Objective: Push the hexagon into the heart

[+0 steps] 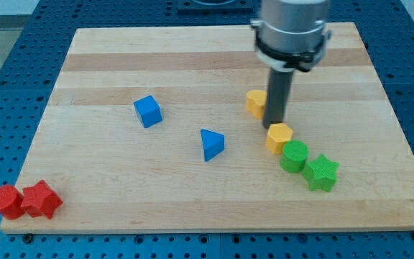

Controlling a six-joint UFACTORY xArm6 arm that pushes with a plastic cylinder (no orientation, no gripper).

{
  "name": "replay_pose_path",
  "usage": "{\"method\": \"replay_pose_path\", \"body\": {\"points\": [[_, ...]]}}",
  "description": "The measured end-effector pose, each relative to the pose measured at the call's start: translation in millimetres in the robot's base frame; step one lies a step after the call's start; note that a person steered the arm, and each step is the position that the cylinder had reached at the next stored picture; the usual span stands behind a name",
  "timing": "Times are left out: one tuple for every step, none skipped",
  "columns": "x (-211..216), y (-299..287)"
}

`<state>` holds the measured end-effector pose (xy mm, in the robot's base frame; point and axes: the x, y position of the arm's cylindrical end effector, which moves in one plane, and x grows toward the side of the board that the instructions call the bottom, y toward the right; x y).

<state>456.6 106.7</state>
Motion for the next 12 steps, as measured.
{"method": "replay_pose_path", "body": {"points": [[-26, 11], [-39, -47], [-47, -102], [-47, -110], [-47, -59], [-40, 10], [2, 32], [38, 27], [53, 4], [49, -55], [40, -81], [58, -81]]}}
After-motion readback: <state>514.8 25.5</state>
